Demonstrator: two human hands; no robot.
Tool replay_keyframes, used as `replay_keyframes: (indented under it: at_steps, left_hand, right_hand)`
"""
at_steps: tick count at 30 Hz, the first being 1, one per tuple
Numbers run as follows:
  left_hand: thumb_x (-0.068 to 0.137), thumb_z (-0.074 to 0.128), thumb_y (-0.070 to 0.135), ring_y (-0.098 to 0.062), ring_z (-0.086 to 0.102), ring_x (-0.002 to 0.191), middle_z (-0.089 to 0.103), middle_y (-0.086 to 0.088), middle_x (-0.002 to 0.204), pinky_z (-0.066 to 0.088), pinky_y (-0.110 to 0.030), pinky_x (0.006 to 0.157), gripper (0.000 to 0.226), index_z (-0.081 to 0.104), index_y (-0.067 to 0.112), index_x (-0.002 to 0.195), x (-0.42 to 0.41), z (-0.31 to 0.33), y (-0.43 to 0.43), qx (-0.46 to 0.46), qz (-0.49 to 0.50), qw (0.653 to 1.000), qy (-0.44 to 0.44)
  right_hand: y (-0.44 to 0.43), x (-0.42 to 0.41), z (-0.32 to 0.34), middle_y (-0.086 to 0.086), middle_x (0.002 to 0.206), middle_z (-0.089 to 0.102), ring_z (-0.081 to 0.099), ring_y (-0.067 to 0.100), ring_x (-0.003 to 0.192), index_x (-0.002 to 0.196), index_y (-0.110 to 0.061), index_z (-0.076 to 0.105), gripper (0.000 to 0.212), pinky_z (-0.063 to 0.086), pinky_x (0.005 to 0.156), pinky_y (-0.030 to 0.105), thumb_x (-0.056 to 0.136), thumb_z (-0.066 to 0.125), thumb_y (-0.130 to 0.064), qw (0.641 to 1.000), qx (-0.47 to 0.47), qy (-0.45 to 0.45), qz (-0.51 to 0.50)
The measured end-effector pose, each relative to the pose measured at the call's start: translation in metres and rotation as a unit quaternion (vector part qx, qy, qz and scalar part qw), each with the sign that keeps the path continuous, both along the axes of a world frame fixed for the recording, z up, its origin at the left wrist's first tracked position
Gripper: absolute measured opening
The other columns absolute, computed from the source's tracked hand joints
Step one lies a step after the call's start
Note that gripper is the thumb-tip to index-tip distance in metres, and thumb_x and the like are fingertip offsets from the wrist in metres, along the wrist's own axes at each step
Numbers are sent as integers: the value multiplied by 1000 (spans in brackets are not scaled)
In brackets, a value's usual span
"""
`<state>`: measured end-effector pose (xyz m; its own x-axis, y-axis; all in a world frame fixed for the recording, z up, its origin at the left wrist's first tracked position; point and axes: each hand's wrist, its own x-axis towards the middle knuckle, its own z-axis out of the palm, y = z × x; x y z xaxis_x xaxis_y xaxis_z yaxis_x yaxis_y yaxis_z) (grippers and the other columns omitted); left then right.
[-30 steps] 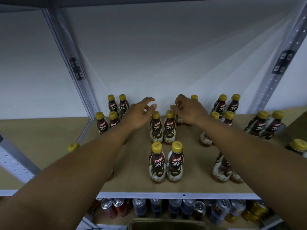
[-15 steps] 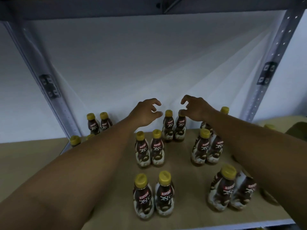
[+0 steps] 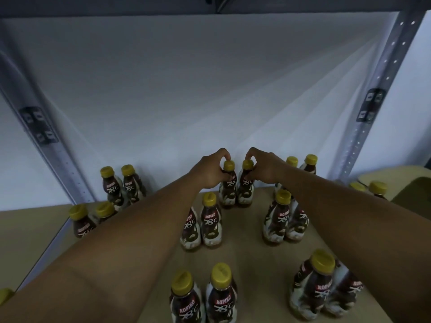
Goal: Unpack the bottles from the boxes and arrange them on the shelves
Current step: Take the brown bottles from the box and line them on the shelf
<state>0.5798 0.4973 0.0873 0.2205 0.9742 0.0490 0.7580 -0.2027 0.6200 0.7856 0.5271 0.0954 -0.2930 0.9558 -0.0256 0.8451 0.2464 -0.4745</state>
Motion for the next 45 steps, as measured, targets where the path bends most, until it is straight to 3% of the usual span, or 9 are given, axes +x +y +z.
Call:
replay_keyframes:
  at_steps: [7, 23, 32, 37, 40, 45]
  left_hand:
    - [88, 77, 24, -23, 60, 75, 71, -9, 92, 46, -32, 65, 43, 43, 31, 112, 2, -7, 6, 8, 0, 1000, 11]
    - [90, 76, 23, -25, 59, 76, 68, -10, 91, 51, -39, 73, 42, 41, 30, 114, -24, 1, -3, 1, 0, 998, 64]
    - [92, 75, 26, -32, 66, 90, 69, -8, 99, 54, -45, 83, 41, 43, 29, 117, -58, 2, -17, -9, 17, 998, 55]
    - [91, 76, 27, -32, 67, 94, 70, -8, 100, 56, -48, 87, 43, 42, 30, 118, -76, 0, -26, 1, 32, 998, 49]
    - [90, 76, 27, -32, 69, 92, 71, -9, 98, 56, -52, 87, 43, 42, 33, 116, -84, -2, -29, 9, 42, 998, 46]
    - [90, 76, 24, -30, 69, 89, 71, -9, 96, 57, -52, 86, 43, 43, 32, 115, -94, -4, -31, 19, 51, 998, 34]
  right_hand:
    - [-1, 1, -1, 13, 91, 68, 68, 32, 87, 115, -29, 42, 51, 54, 69, 40, 83, 81, -24, 1000, 10, 7, 9]
    - [-5, -26, 3, 13, 92, 68, 69, 32, 88, 115, -25, 44, 49, 56, 79, 46, 83, 81, -21, 999, 8, 12, 36]
    - [-9, -60, 2, 12, 89, 67, 69, 34, 88, 114, -25, 43, 50, 51, 65, 37, 83, 82, -20, 998, 3, 27, 59]
    - [-10, -78, -1, 13, 90, 68, 70, 35, 85, 112, -27, 44, 50, 58, 77, 47, 82, 82, -20, 997, 8, 36, 67]
    - [-12, -87, -2, 12, 88, 68, 66, 29, 79, 113, -26, 44, 50, 57, 78, 46, 81, 82, -20, 996, 14, 39, 76]
    - [-13, -97, -3, 11, 89, 67, 68, 31, 86, 115, -24, 45, 50, 56, 77, 44, 81, 82, -21, 995, 23, 43, 85]
